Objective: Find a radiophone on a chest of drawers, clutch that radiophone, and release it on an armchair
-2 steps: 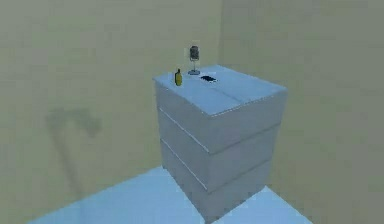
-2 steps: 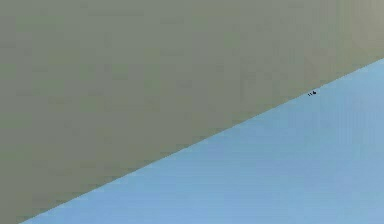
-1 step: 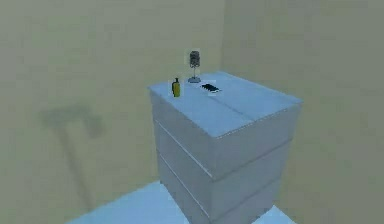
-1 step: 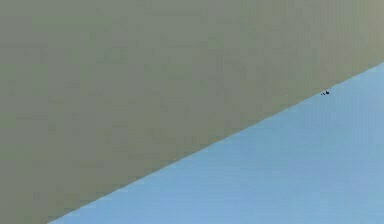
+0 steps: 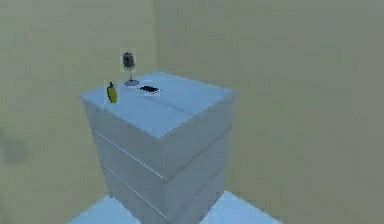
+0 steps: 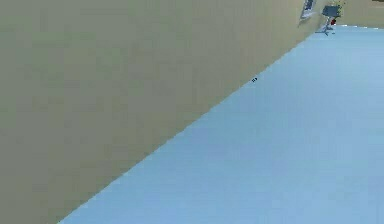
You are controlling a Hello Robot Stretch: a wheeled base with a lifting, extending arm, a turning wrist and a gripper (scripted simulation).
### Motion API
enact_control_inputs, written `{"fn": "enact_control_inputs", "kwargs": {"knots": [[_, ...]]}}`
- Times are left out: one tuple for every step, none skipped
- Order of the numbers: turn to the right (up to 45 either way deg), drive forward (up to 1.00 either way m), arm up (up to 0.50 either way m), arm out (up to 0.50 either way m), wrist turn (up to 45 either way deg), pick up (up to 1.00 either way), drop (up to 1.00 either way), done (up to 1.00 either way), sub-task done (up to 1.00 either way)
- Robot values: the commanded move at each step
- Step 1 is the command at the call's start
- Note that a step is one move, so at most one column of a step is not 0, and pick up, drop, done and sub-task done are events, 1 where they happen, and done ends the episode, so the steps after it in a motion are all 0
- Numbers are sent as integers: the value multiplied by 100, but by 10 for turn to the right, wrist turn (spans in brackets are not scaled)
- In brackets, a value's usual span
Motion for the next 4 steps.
{"fn": "enact_control_inputs", "kwargs": {"knots": [[0,30,0,0,0,0,0,0,0],[-450,0,0,0,0,0,0,0,0],[-450,0,0,0,0,0,0,0,0],[-120,0,0,0,0,0,0,0,0]]}}
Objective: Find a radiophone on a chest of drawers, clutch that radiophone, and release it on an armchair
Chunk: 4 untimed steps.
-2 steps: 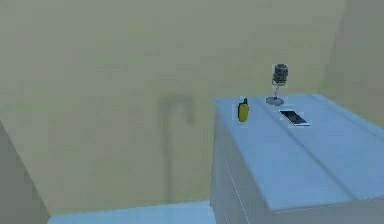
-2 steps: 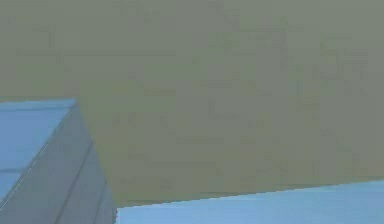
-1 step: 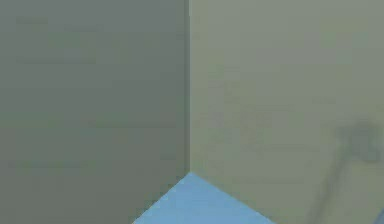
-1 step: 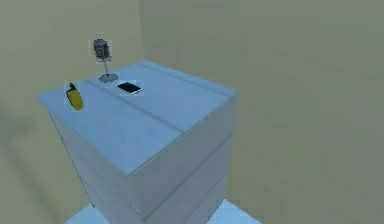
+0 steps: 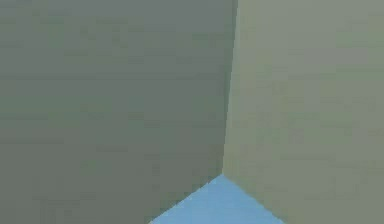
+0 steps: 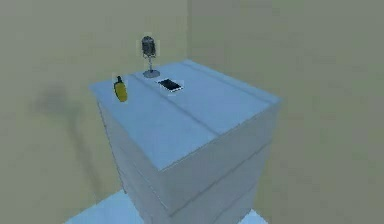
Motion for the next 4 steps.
{"fn": "enact_control_inputs", "kwargs": {"knots": [[450,0,0,0,0,0,0,0,0],[450,0,0,0,0,0,0,0,0],[210,0,0,0,0,0,0,0,0],[0,30,0,0,0,0,0,0,0]]}}
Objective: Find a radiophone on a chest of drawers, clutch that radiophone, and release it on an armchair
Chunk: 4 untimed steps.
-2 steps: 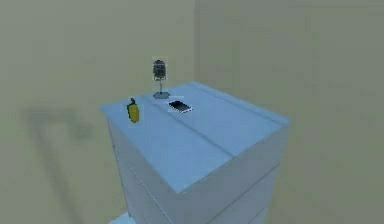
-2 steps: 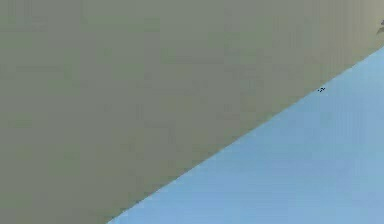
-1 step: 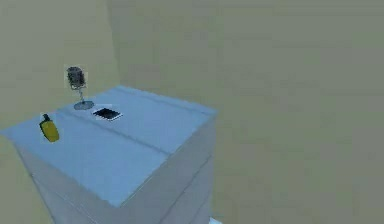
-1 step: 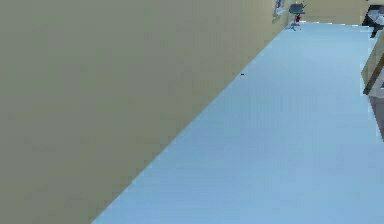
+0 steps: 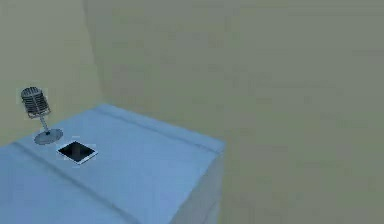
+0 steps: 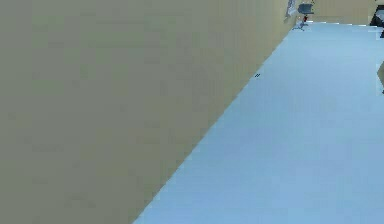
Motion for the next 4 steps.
{"fn": "enact_control_inputs", "kwargs": {"knots": [[-450,0,0,0,0,0,0,0,0],[-450,0,0,0,0,0,0,0,0],[-300,0,0,0,0,0,0,0,0],[0,0,50,0,0,0,0,0,0]]}}
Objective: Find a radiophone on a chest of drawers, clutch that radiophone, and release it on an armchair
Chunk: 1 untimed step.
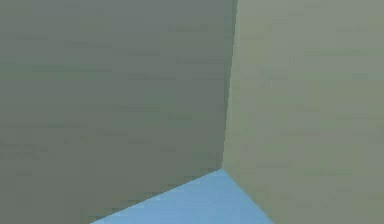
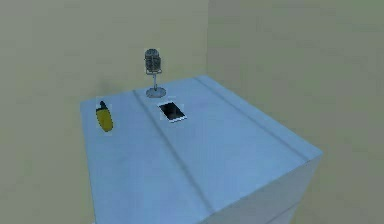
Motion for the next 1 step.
{"fn": "enact_control_inputs", "kwargs": {"knots": [[0,0,38,0,0,0,0,0,0]]}}
